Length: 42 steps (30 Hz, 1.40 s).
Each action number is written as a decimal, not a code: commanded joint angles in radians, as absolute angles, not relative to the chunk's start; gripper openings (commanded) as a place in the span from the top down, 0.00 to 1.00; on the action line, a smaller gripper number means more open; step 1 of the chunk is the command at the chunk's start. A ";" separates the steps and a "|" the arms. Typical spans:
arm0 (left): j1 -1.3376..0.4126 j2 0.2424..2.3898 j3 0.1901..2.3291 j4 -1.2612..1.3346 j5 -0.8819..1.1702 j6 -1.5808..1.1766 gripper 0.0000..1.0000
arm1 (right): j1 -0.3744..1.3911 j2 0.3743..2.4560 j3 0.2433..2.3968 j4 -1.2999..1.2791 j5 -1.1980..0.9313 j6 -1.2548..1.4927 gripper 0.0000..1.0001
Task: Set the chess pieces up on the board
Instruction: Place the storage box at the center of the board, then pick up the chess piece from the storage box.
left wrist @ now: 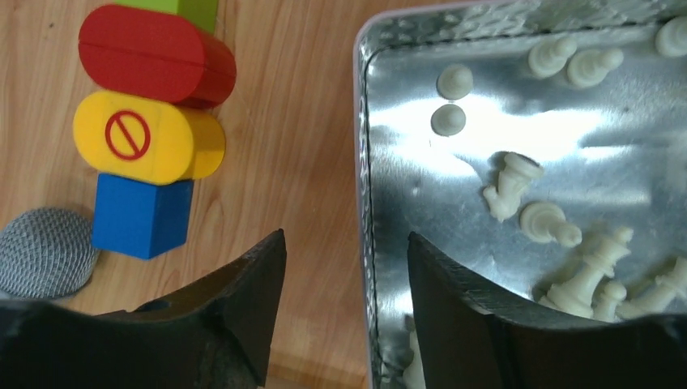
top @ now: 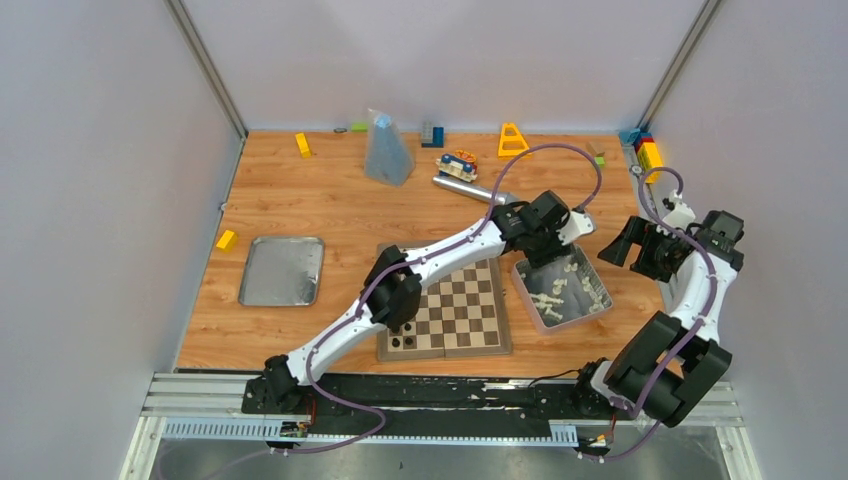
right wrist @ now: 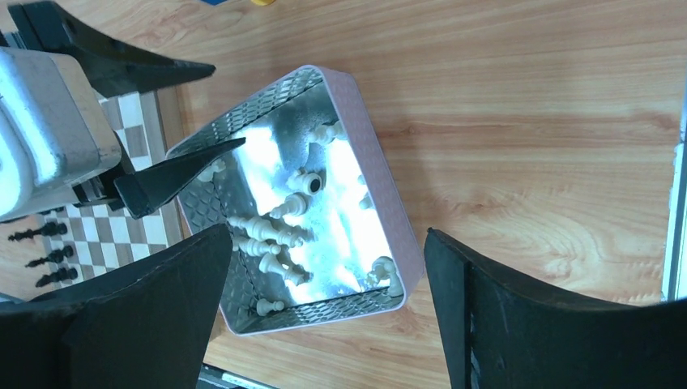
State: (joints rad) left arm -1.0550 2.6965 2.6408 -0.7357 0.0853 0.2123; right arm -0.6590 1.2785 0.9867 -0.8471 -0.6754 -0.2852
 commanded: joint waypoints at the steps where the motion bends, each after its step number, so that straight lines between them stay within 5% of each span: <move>1: -1.066 2.455 2.535 -0.681 0.041 0.273 0.30 | -0.651 1.209 0.973 -0.847 -0.747 -0.395 0.10; 9: -1.053 2.052 2.109 -0.677 -0.031 0.357 0.13 | -0.463 1.131 0.960 -0.876 -0.711 -0.512 0.14; 23: -0.885 1.591 1.604 -0.726 -0.039 0.385 0.12 | 0.038 1.255 0.901 -0.742 -0.379 -0.558 0.44; 42: -0.814 1.464 1.462 -0.697 -0.033 0.377 0.12 | 0.133 1.445 0.885 -0.754 -0.233 -0.660 0.61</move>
State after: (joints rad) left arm -0.8219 1.5040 1.4742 -0.7258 -0.0353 0.3679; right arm 0.1246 1.4368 0.8917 -0.7757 -0.2604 -0.6292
